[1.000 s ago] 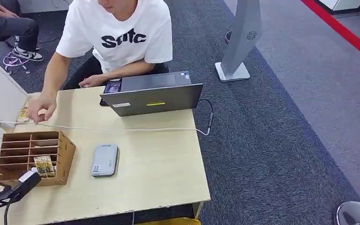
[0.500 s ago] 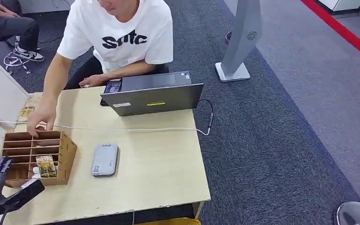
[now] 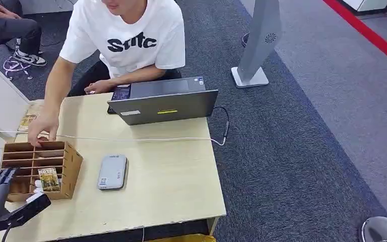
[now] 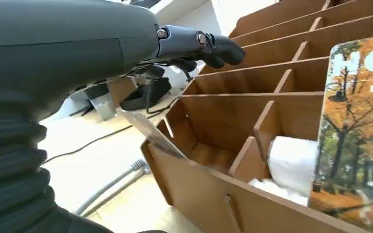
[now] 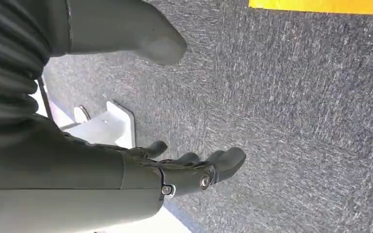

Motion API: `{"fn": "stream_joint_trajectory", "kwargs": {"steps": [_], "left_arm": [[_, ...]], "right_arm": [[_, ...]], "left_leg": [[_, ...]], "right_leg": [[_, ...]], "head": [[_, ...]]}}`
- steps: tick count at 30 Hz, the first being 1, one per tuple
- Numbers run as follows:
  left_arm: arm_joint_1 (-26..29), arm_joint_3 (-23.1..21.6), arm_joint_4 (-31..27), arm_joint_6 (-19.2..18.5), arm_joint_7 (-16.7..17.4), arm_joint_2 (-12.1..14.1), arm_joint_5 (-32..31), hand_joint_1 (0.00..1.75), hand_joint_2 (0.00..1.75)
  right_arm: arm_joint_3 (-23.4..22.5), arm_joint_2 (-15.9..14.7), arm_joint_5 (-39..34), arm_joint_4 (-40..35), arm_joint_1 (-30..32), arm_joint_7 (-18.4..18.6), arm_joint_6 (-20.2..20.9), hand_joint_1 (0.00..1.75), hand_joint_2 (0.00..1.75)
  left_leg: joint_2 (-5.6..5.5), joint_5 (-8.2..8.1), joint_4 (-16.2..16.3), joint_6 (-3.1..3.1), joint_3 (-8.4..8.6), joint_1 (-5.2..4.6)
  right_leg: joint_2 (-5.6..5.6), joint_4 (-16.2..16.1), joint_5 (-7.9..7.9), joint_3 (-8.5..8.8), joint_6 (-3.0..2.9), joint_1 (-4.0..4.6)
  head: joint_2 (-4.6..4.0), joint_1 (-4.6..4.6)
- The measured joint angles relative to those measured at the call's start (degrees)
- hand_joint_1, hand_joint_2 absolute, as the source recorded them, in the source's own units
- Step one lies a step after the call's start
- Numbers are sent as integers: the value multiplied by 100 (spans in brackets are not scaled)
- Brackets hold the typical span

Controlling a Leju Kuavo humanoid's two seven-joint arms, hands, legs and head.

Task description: Pass the card to the sensor for recognition and then transmit it.

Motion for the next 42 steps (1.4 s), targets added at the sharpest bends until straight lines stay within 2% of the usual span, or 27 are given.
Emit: {"fn": "stream_joint_trajectory", "kwargs": {"steps": [9, 19, 31, 42], "left_arm": [[6, -111, -175, 177, 206, 127, -168, 0, 175], [13, -125, -315, 173, 293, 247, -201, 0, 175], [78, -131, -477, -122, 391, 566, -140, 0, 175], [186, -131, -553, -267, 394, 665, -63, 2, 175]], "right_arm": [[-109, 0, 87, -2, 1, -2, 13, 0, 175], [-153, 0, 111, -2, 2, 0, 39, 0, 175], [-308, 2, 192, -2, 2, -9, 55, 0, 175], [-411, 2, 240, -2, 1, -20, 79, 0, 175]], "left_leg": [[2, 0, 0, 0, 0, 0], [1, 0, 0, 0, -1, 0], [2, 0, 0, 0, -1, 1], [2, 0, 0, 0, -1, 0]], "right_leg": [[1, 0, 0, -2, 0, 0], [1, 0, 0, -2, 0, 0], [2, 0, 0, -2, 0, 0], [1, 0, 0, -2, 0, 0]], "head": [[0, 0], [0, -2], [0, 0], [0, -2]]}}
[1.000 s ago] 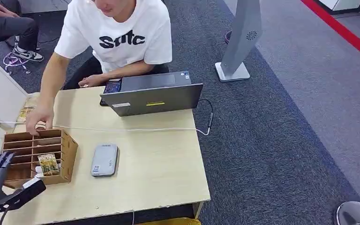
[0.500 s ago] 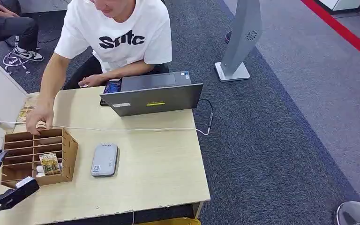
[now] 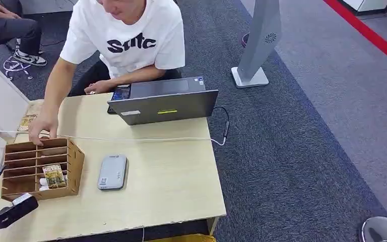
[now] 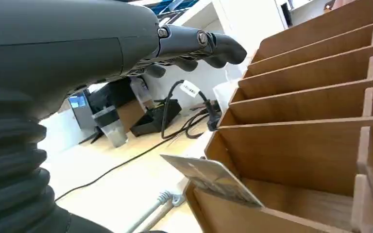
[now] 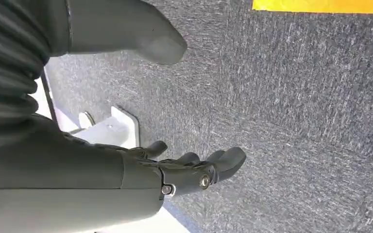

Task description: Pass the card to the sensor for recognition and then transmit it.

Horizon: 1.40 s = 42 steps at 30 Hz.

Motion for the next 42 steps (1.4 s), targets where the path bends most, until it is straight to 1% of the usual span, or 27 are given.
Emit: {"fn": "stream_joint_trajectory", "kwargs": {"steps": [5, 10, 16, 17, 18, 19, 23, 27, 29, 30, 31, 33, 36, 38, 42], "left_arm": [[13, -9, 0, -11, 0, 2, 0, 9, 175], [12, -33, 0, -2, -28, 0, -17, 9, 175], [10, -59, 0, 15, -31, -6, -20, 17, 175], [7, -63, 0, 26, -55, -11, -33, 37, 175], [7, -68, 2, 39, -70, -11, -37, 51, 175], [1, -77, 2, 59, -94, -15, -53, 54, 175], [-53, -133, 18, 179, -94, -94, -140, 54, 175], [-76, -164, 57, 190, -94, -162, -155, 54, 175], [-78, -166, 66, 190, -94, -170, -155, 89, 175], [-79, -166, 70, 190, -94, -175, -157, 89, 175], [-80, -168, 74, 190, -94, -179, -162, 96, 175], [-97, -175, 105, 197, -94, -201, -195, 115, 175], [-125, -203, 160, 210, -94, -223, -221, 136, 175], [-136, -219, 188, 225, -94, -223, -225, 155, 175], [-152, -236, 216, 256, -96, -219, -221, 159, 175]], "right_arm": [[-17, 0, 17, 0, -2, 0, 24, 0, 175], [-61, 0, 46, -2, -4, -28, 68, 0, 175], [-111, 0, 59, -2, -5, -46, 68, 0, 175], [-116, 0, 70, -2, -5, -59, 68, 0, 175], [-118, 0, 85, -2, -6, -70, 66, 0, 175], [-120, 0, 98, -4, -7, -83, 66, 0, 175], [-157, 0, 151, -11, -13, -94, 68, 0, 175], [-168, 0, 160, -22, -12, -94, 68, 0, 175], [-170, 0, 162, -26, -13, -94, 68, 0, 175], [-175, 0, 162, -28, -13, -94, 68, 0, 175], [-175, 0, 162, -31, -14, -94, 70, 0, 175], [-184, 0, 166, -31, -15, -94, 72, 0, 175], [-216, 0, 177, -33, -17, -94, 72, 0, 175], [-243, 0, 190, -35, -17, -92, 68, 0, 175], [-258, 0, 190, -37, -16, -92, 68, 0, 175]], "left_leg": [[0, 0, 0, 0, 0, 0], [0, 0, 0, 0, 1, 0], [0, 0, 0, 0, 1, 0], [0, 0, 0, 0, 1, 0], [0, 0, 0, 0, 1, 0], [1, 0, 0, 0, 1, 0], [0, 0, 0, 0, 0, 0], [1, 0, 0, 0, 1, 0], [1, 0, 0, 0, 1, 0], [1, 0, 0, 0, 1, 0], [1, 0, 0, 0, 1, 0], [1, 0, 0, 0, 1, 0], [1, 0, 0, 0, 0, 0], [1, 0, 0, 0, 1, 0], [2, 0, 0, 0, 0, 0]], "right_leg": [[0, 0, 0, 0, 0, 0], [1, 0, 0, 0, 0, 0], [1, 0, 0, -1, 0, 0], [1, 0, 0, -1, 0, 0], [1, 0, 0, -1, 0, 0], [1, 0, 0, -2, 0, 0], [0, 0, 0, -1, 0, 0], [3, 0, 1, -1, 0, 0], [3, 0, 0, -2, 0, 0], [2, 0, 0, -2, 0, 0], [2, 0, 0, -2, 0, 0], [2, 0, 0, -3, 0, 0], [2, 0, 0, -2, 0, 0], [3, 0, 0, -2, 0, 0], [4, 0, 1, -1, 0, 0]], "head": [[0, 0], [0, 2], [0, 2], [0, 0], [0, 2], [0, 0], [0, 0], [0, 0], [0, 0], [0, 2], [0, 0], [0, 0], [0, 0], [0, 0], [0, 0]]}}
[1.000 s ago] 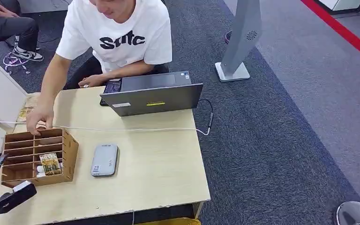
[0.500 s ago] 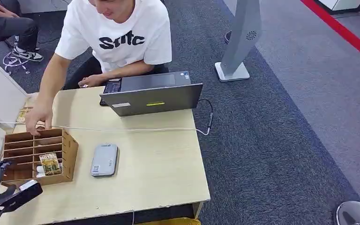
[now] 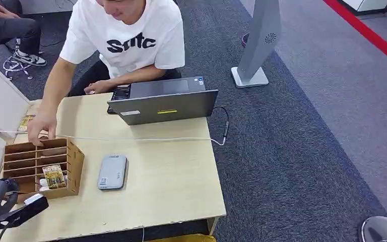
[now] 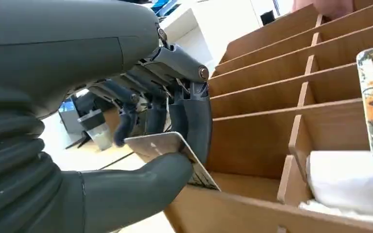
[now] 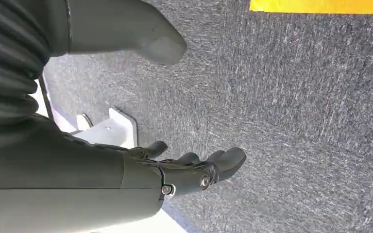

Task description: Pass the card to the sensor for recognition and then transmit it.

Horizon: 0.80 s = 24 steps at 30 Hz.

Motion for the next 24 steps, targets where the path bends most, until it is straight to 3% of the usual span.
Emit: {"fn": "stream_joint_trajectory", "kwargs": {"steps": [12, 19, 24], "left_arm": [[6, -2, -2, -13, 26, 133, 24, 175, 175], [-142, -4, -7, 354, 276, 90, -206, 175, 175], [-287, -4, -24, 400, 306, 68, -232, 175, 175]], "right_arm": [[-39, 0, 17, 0, 1, 0, 17, 0, 175], [-146, 2, 61, 0, 1, -7, 15, 0, 175], [-181, 7, 79, 0, 4, -9, 15, 0, 175]], "left_leg": [[2, 0, 0, 0, 1, 0], [3, 0, 0, 0, 1, 1], [3, 1, 0, -1, 2, 1]], "right_leg": [[3, 0, -1, -1, -1, 0], [2, 0, 0, -2, 0, 1], [3, 0, 4, -2, -5, 1]], "head": [[0, 2], [0, 2], [0, 2]]}}
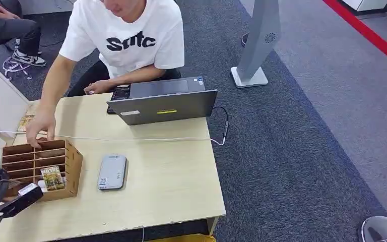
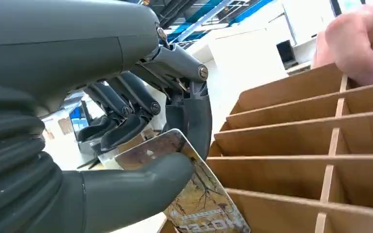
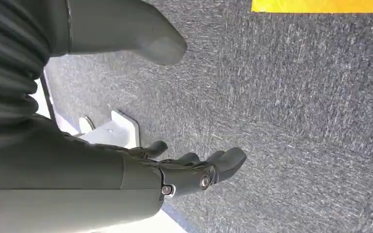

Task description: Pass the card to the sensor for recognition and then transmit it.

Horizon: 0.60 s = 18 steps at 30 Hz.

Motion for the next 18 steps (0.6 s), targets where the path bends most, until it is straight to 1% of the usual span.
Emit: {"fn": "stream_joint_trajectory", "kwargs": {"steps": [7, 9, 12, 16, 18], "left_arm": [[-23, 0, -15, 61, 9, 0, -4, 175, 175], [-66, 7, -83, 243, 61, 0, -13, 175, 175], [-305, 77, -319, 548, 164, -33, 20, 175, 175], [-793, 184, -711, 936, 247, -122, -94, 175, 175], [-1058, 221, -846, 1012, 310, -168, -188, 175, 175]], "right_arm": [[-7, 7, 9, -2, -1, 0, -9, 0, 175], [-13, 7, 35, 0, 1, 0, -20, 0, 175], [-43, 9, 113, -2, -1, 0, -22, 0, 175], [-87, 11, 252, -2, -2, -4, -20, 0, 175], [-96, 11, 304, -4, -2, -28, -17, 0, 175]], "left_leg": [[0, 0, 0, 0, 0, 0], [-1, 3, 0, -3, -1, 1], [-9, 6, 1, -3, -5, 2], [-12, 9, 1, -7, -5, 1], [-10, 10, 1, -8, -4, 1]], "right_leg": [[0, 0, 0, -2, 0, 0], [-1, 0, 0, -5, 0, 1], [-9, 0, 1, -4, 1, 1], [-10, 0, 10, -1, -2, 1], [-8, 0, 13, -2, -4, 1]], "head": [[0, -2], [0, 0], [0, 0], [0, 0], [0, 0]]}}
